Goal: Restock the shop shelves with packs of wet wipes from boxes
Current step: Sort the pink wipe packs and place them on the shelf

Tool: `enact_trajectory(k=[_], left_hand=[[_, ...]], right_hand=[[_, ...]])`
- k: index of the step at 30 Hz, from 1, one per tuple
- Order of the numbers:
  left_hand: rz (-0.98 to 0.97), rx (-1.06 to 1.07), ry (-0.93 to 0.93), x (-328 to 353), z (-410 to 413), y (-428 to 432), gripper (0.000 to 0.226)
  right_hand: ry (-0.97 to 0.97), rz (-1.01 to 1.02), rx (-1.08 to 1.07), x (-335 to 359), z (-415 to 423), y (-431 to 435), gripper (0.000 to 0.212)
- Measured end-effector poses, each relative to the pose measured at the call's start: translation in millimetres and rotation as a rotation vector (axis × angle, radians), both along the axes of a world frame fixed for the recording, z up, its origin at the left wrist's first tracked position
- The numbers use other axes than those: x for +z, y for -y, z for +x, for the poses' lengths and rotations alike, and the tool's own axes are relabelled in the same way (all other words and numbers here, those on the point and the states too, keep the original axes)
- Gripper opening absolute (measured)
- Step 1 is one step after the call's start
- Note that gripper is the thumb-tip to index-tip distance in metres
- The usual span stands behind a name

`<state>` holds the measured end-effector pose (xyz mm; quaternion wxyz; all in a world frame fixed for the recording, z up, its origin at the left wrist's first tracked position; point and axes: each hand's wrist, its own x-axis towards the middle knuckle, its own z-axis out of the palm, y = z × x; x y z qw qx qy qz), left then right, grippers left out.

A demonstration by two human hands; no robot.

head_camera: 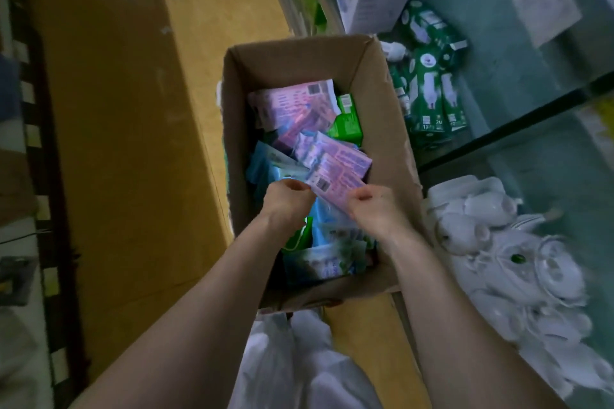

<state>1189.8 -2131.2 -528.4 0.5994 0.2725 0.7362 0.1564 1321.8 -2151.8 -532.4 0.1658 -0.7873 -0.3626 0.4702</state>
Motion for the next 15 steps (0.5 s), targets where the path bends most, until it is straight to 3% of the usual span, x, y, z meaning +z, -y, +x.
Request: enact_trajectory(k=[1,4,10,15], left_hand=[[-0.011,-0.009,0.007,-7.5,2.4,-5.7,0.01],[-0.076,-0.041,0.065,-30.1,10.7,-18.9,0.013],[-0.24,-0.024,0.197,-65.8,25.8,-15.5,0.004],[-0.266,0.029,0.216,-88.0,19.7,-6.4,0.024]], right_hand=[[0.006,-0.016,-0.001,-6.7,-0.9,-4.4,0.009],[0.046,-0.085,0.053,-31.2,-1.1,-16.5,0.022],[0.3,-0.19,0.355,-72.4,10.1,-33.8,0.078],[0.312,-0.266,0.508,-101.9,17.3,-43.1,0.102]])
